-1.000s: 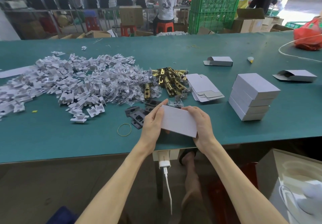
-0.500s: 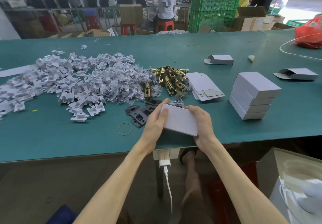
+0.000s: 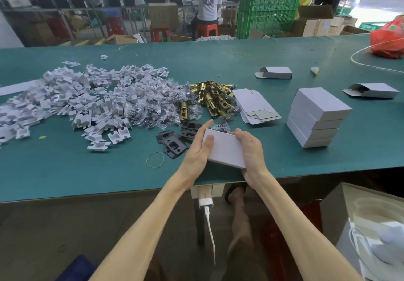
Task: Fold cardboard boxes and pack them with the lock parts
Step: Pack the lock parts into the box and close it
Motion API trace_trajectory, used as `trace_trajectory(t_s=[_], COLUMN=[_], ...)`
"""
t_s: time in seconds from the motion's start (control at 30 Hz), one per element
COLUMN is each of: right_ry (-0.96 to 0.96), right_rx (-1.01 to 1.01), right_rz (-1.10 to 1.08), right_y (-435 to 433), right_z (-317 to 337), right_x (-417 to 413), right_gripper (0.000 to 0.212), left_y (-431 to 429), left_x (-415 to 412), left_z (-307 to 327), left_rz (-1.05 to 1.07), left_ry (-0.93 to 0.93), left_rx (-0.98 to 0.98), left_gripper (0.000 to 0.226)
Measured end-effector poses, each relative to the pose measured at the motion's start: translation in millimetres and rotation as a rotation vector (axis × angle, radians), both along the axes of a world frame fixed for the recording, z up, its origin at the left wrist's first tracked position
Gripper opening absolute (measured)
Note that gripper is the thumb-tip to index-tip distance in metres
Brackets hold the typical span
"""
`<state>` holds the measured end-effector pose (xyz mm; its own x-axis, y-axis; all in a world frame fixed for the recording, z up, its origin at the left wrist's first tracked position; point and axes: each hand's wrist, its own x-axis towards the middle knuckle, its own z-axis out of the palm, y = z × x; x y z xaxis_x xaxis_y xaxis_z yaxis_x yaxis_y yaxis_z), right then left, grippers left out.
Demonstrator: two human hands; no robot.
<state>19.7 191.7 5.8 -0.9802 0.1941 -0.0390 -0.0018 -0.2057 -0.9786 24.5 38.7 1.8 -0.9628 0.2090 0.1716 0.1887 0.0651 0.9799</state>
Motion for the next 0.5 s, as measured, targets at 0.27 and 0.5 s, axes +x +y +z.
trace_trajectory(t_s=[0.27,0.5], right_ry=[-0.015,0.001], right_rx=[0.003,0.148], right_rz=[-0.053,-0.085], right_y=[-1.6,-7.3], right_z=[-1.1,3.2], right_x=[-3.9,-0.6], right_gripper=[0.041,0.039], left_y=[0.5,1.4], left_x=[-0.5,-0.9], left_z=[-0.7,0.8], left_rz=[0.021,0.123], left_ry=[-0.009,-0.079], left_rx=[-0.024,0.056], left_gripper=[0.045,0.031])
